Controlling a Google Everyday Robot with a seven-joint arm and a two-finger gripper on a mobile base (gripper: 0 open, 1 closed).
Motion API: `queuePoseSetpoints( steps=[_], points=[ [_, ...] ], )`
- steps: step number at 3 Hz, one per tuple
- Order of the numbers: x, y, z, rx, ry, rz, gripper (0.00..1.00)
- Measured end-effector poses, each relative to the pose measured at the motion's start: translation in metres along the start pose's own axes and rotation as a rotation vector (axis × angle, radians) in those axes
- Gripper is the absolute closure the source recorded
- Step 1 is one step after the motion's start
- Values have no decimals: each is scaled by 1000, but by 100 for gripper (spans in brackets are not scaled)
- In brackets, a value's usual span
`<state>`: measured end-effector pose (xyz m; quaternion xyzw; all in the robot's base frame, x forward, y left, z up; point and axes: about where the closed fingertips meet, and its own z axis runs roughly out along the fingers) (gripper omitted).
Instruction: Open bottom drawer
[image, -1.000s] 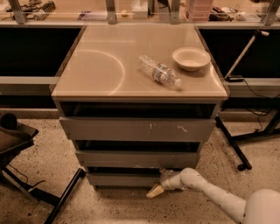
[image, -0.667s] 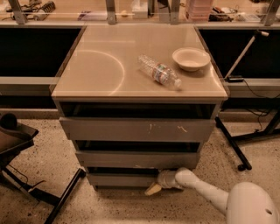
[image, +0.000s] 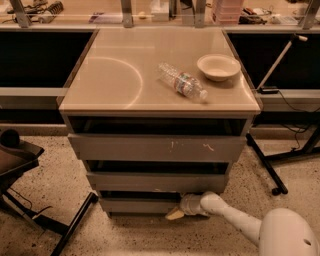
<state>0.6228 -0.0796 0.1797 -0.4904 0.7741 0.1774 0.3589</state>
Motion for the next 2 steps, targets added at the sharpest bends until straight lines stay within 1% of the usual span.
queuePoseSetpoints(
  steps=[2],
  points=[
    [0,0,0,0,0,0,65]
  ],
)
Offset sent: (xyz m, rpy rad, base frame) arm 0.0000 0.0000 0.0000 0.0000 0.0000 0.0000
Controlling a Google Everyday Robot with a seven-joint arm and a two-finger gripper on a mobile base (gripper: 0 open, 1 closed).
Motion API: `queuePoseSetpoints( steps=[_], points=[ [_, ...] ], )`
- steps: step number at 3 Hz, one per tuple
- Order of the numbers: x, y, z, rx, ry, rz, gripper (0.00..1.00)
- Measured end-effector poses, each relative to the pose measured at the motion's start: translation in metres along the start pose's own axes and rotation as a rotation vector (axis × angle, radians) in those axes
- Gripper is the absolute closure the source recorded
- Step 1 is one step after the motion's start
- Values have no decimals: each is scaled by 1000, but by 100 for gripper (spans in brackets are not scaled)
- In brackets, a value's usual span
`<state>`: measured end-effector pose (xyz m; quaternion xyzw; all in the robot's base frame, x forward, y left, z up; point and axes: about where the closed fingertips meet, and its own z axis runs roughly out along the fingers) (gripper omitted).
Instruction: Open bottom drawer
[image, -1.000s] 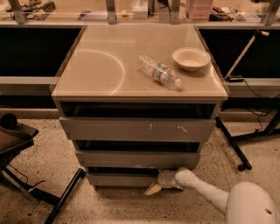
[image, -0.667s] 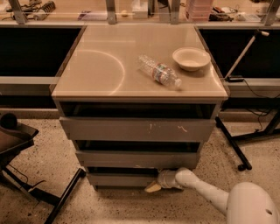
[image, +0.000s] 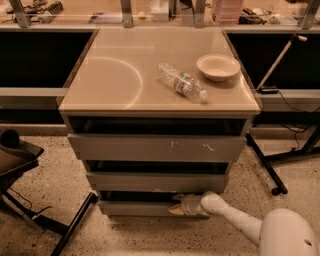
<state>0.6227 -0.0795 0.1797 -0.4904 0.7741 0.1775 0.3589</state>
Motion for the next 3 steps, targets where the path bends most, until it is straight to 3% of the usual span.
queuePoseSetpoints(
  steps=[1,2,3],
  points=[
    [0,0,0,0,0,0,88],
    [1,5,-4,-18,-22,-14,100],
    [1,-2,-15,-14,-51,-6,100]
  ],
)
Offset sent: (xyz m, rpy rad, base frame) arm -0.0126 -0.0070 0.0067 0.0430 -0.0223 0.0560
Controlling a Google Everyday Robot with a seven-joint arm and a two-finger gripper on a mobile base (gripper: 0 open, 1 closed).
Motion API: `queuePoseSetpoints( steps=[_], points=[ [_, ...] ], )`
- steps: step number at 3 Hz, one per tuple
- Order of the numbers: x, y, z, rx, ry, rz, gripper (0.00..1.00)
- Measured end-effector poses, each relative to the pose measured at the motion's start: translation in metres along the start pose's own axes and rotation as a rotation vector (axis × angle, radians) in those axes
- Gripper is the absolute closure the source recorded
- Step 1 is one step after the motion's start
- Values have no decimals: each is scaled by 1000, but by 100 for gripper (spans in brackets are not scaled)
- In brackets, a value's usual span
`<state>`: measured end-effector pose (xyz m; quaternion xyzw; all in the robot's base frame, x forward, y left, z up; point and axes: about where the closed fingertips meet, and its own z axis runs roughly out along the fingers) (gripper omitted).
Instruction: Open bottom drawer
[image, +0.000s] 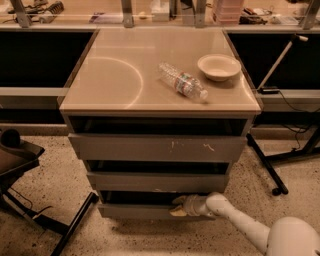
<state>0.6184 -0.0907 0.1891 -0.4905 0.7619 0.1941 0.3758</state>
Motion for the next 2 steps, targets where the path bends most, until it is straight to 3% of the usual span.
queuePoseSetpoints(
  steps=[2],
  points=[
    [7,16,-33,-40,-13,-5,100]
  ],
)
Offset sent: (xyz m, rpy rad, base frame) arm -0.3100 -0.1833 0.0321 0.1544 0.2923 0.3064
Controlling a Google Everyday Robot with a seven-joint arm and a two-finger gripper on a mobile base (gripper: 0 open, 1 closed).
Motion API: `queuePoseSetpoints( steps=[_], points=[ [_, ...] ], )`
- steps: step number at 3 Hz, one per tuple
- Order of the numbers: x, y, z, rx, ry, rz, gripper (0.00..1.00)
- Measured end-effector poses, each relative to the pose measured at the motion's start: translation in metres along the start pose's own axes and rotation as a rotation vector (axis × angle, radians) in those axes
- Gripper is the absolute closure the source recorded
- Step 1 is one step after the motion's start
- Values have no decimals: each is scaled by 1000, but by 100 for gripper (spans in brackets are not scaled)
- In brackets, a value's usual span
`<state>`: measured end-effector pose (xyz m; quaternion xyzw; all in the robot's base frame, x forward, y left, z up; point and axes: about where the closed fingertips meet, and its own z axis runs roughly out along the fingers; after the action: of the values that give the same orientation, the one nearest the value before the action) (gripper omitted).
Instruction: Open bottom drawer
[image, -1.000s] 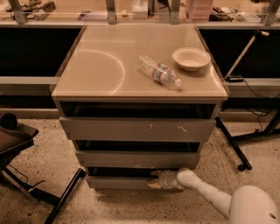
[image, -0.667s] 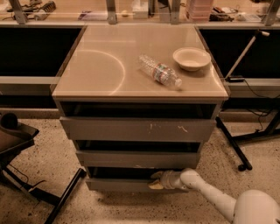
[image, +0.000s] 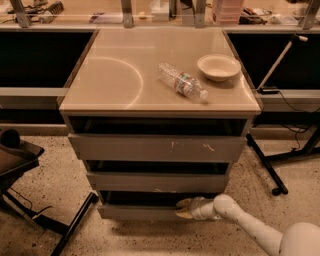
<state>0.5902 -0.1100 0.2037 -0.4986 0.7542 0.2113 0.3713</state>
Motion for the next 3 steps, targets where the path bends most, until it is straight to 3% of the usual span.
queuePoseSetpoints(
  steps=[3],
  points=[
    [13,19,-21,-30,6,10,100]
  ],
)
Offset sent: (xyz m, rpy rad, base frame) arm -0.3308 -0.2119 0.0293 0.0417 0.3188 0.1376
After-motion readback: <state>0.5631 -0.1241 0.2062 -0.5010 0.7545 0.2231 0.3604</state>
